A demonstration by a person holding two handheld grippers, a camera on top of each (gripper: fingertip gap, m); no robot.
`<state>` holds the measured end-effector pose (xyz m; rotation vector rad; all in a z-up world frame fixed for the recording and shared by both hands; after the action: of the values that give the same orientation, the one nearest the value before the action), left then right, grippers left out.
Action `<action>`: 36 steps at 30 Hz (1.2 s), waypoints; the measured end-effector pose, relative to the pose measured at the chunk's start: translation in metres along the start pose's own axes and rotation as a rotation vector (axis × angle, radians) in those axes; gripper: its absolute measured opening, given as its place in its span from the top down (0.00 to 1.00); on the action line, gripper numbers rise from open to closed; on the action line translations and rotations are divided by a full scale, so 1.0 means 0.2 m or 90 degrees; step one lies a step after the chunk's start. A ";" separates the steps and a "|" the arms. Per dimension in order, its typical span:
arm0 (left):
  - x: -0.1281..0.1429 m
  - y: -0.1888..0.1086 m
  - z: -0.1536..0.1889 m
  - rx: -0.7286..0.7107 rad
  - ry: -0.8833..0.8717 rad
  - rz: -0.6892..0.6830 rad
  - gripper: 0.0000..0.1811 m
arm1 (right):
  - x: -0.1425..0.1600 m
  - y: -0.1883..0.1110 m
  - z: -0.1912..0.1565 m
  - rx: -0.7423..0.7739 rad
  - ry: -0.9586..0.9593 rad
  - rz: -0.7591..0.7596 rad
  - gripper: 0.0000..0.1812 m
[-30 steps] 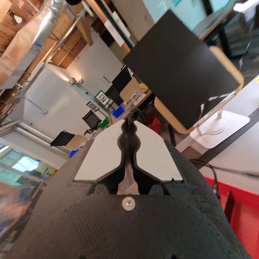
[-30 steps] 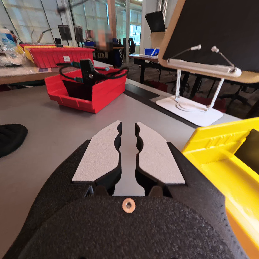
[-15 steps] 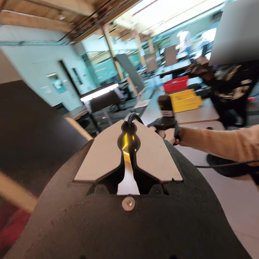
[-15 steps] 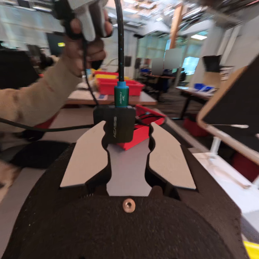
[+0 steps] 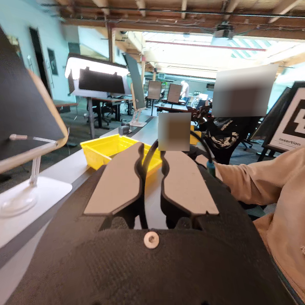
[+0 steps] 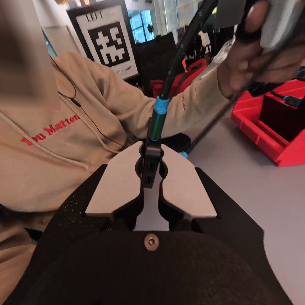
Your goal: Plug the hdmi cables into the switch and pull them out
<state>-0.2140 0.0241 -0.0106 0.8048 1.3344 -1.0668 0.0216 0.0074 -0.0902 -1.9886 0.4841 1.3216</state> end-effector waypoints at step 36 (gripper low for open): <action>0.09 0.37 0.15 0.064 -0.025 -0.071 0.92 | -0.10 -0.27 0.08 0.382 0.008 0.359 0.90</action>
<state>-0.1364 0.0186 -0.0332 0.7870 1.3120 -1.2397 0.0366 0.0549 -0.0569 -1.4002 1.3443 1.2715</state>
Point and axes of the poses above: each gripper's, where its closed fingertips meet, y out along the fingers, x out of its underside, z = x × y across the jaws, the point moved 9 cm from there along -y, back along the fingers, and after that the axes turned 15 degrees about -z, right-handed, at the moved point
